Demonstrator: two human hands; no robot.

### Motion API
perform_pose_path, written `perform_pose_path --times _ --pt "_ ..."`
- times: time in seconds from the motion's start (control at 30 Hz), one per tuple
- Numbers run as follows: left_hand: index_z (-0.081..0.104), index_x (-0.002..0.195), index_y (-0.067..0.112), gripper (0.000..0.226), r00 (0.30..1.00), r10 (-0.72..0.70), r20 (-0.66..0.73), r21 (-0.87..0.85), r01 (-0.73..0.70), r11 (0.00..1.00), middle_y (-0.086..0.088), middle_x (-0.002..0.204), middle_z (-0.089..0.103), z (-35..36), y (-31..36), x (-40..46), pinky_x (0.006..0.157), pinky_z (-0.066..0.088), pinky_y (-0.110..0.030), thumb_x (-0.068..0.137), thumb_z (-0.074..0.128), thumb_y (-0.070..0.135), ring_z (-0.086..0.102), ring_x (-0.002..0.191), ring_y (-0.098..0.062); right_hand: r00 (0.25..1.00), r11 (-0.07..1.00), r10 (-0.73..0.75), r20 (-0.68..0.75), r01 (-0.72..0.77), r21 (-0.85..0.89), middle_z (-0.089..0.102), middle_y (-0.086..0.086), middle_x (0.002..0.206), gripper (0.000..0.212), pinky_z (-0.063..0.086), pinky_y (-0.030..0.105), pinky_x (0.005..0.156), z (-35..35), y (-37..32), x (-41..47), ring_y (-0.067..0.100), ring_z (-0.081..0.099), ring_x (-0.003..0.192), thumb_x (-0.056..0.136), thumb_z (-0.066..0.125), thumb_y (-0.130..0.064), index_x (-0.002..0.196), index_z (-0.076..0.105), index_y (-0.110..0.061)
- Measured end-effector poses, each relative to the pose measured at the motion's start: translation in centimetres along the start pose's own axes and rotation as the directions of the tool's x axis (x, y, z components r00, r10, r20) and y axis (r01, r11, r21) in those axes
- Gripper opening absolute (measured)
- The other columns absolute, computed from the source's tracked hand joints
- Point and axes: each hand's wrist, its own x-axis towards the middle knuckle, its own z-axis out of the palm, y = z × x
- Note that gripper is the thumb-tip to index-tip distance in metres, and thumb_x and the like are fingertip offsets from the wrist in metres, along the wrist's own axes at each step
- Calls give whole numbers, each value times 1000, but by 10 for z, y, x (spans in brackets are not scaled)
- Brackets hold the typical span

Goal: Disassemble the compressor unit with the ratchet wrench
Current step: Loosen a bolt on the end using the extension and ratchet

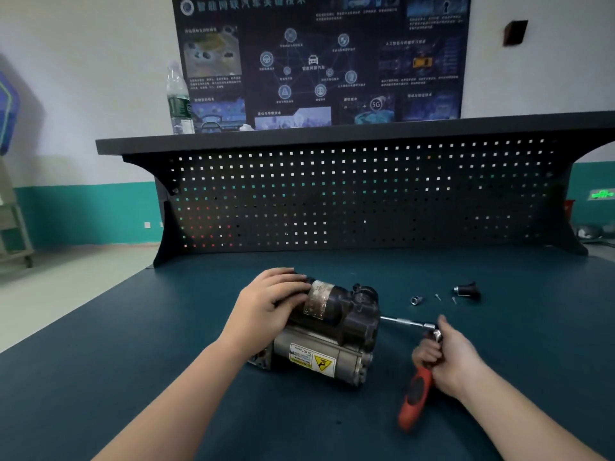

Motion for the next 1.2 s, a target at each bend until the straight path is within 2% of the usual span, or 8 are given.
perform_pose_path --times 0.13,0.2,0.3,0.43,0.57,0.67,0.93,1.2 --pt "76 89 11 13 996 -38 -79 49 42 998 5 98 72 9 8 0 91 45 -25 81 67 12 61 102 -17 975 838 -207 -79 135 -528 45 8 68 31 45 26 43 13 0 6 20 45 53 99 50 -36 86 49 -8" --pt "76 88 10 14 991 -42 -127 76 52 996 6 95 72 15 13 0 89 48 -29 81 64 14 62 99 -17 919 346 -393 -39 108 -932 59 14 87 40 47 32 67 19 -5 10 28 54 74 99 43 -40 93 55 -3" --pt "75 87 10 14 984 -48 -169 86 63 994 7 92 72 21 14 2 86 51 -33 82 63 14 63 95 -18 902 -340 -393 178 37 -940 61 16 104 41 39 29 74 24 -10 14 27 51 88 101 28 -35 97 57 -6" --pt "74 89 11 13 981 -22 -194 92 40 995 8 92 71 24 8 1 84 49 -31 84 62 15 62 94 -14 926 -511 -356 125 -81 -856 60 13 102 39 44 30 78 22 -3 14 29 58 98 100 30 -34 100 57 -7" --pt "73 91 13 18 977 18 -210 88 1 996 11 94 70 26 3 -2 86 48 -29 88 57 21 60 96 -12 672 -238 -645 363 275 -931 55 13 119 60 40 38 90 38 2 -3 31 48 115 94 30 -61 123 50 -12" --pt "72 97 15 21 973 30 -229 75 -14 997 12 99 69 28 0 -2 88 47 -28 89 55 25 57 100 -9 714 290 -374 593 697 -656 41 1 137 55 40 23 94 64 12 -27 21 45 123 94 52 -37 142 30 -25" --pt "55 121 22 58 916 -296 -272 -112 276 955 23 134 37 41 -8 -21 102 21 -4 76 60 57 32 125 4 610 371 -353 710 787 -492 70 -6 90 40 49 11 68 47 30 -21 -1 67 80 71 80 -4 104 63 -21" --pt "64 116 13 51 919 -228 -320 12 245 969 2 140 45 50 10 -17 110 30 -46 82 56 51 28 135 -14 562 360 -452 693 826 -434 70 -10 86 39 48 11 66 37 32 -20 2 66 78 72 78 3 100 64 -19"
